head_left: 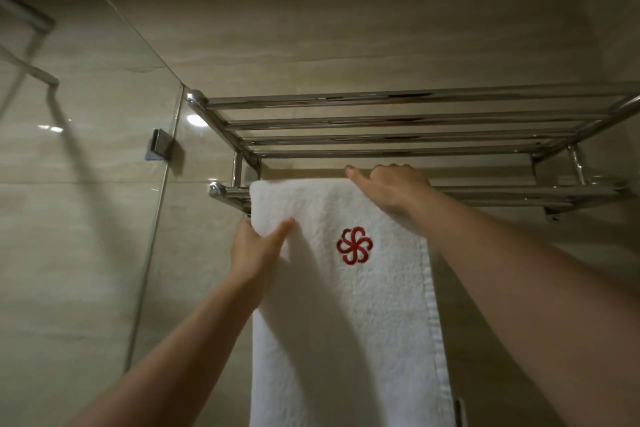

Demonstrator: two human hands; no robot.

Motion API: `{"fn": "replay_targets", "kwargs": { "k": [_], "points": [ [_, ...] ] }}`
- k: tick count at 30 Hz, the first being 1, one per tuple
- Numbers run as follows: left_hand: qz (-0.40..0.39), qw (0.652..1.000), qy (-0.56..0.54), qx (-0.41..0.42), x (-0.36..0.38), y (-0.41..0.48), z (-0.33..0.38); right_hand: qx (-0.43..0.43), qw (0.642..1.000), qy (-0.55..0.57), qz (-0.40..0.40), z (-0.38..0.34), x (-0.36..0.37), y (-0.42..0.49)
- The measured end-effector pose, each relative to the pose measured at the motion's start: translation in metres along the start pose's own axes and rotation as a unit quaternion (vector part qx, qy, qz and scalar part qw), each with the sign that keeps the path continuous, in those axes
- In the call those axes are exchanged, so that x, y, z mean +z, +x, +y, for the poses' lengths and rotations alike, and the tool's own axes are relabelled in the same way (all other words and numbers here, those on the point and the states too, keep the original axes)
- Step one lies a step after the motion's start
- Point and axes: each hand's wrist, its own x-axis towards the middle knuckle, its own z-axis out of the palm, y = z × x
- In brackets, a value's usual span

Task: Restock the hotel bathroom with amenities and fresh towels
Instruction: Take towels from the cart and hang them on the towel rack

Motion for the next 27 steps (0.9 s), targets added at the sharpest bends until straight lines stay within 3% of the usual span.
{"fn": "replay_targets", "kwargs": {
  "k": [2,4,7,9,11,14,15,17,18,22,27],
  "points": [
    [-0.012,1.000,0.009,-0.008,-0.004,-0.003,0.004,-0.010,0.999,-0.012,0.029,0.001,0.003,-0.004],
    [-0.018,1.000,0.007,-0.006,-0.008,-0.004,0.006,-0.052,0.992,-0.006,0.118,0.006,0.013,-0.019],
    [-0.013,1.000,0.006,0.003,-0.011,-0.003,0.008,-0.121,0.958,-0.058,0.254,0.031,0.029,-0.048],
    [-0.011,1.000,0.016,0.006,-0.012,-0.005,0.008,-0.118,0.941,-0.095,0.304,0.051,0.039,-0.064],
    [-0.019,1.000,0.005,0.010,-0.013,-0.005,0.006,-0.065,0.956,-0.047,0.282,0.063,0.041,-0.077],
    [-0.019,1.000,-0.011,0.006,-0.012,-0.008,0.005,0.017,0.979,0.131,0.154,0.063,0.045,-0.091],
    [-0.015,1.000,-0.023,0.000,-0.011,-0.008,0.005,0.030,0.966,0.234,0.110,0.058,0.045,-0.094],
    [0.008,0.999,-0.034,-0.016,-0.010,-0.008,0.007,0.027,0.902,0.423,0.077,0.050,0.041,-0.089],
    [0.026,0.999,-0.034,-0.017,-0.010,-0.007,0.007,0.011,0.888,0.452,0.083,0.048,0.038,-0.085],
    [0.076,0.995,-0.008,0.071,-0.015,0.004,0.009,-0.037,0.929,0.327,0.169,0.045,0.025,-0.067],
    [0.106,0.970,0.093,0.196,-0.012,0.031,0.036,-0.006,0.938,0.281,0.204,0.046,0.011,-0.024]
  ]
}}
